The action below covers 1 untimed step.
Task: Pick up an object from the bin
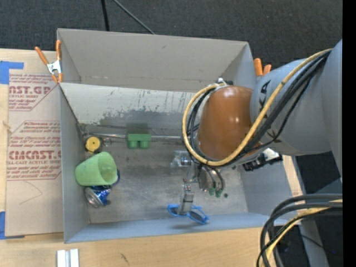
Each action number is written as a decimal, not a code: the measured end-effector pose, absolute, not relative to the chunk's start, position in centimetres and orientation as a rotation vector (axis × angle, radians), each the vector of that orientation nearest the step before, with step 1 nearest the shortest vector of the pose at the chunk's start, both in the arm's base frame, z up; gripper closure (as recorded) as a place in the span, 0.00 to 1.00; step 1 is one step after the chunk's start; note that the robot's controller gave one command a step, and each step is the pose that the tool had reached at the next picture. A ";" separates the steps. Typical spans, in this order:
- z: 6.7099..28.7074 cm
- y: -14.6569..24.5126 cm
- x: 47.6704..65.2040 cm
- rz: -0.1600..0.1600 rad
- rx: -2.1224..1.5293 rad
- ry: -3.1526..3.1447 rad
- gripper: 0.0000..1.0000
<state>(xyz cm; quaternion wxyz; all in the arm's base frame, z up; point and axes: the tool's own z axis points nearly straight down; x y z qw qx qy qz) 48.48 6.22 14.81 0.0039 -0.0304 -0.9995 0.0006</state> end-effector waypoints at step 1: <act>6.6 6.7 48.4 -0.001 -0.111 -3.137 0.00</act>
Offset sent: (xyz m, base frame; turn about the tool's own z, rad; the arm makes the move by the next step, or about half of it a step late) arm 0.0002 0.0045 -0.0781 0.0094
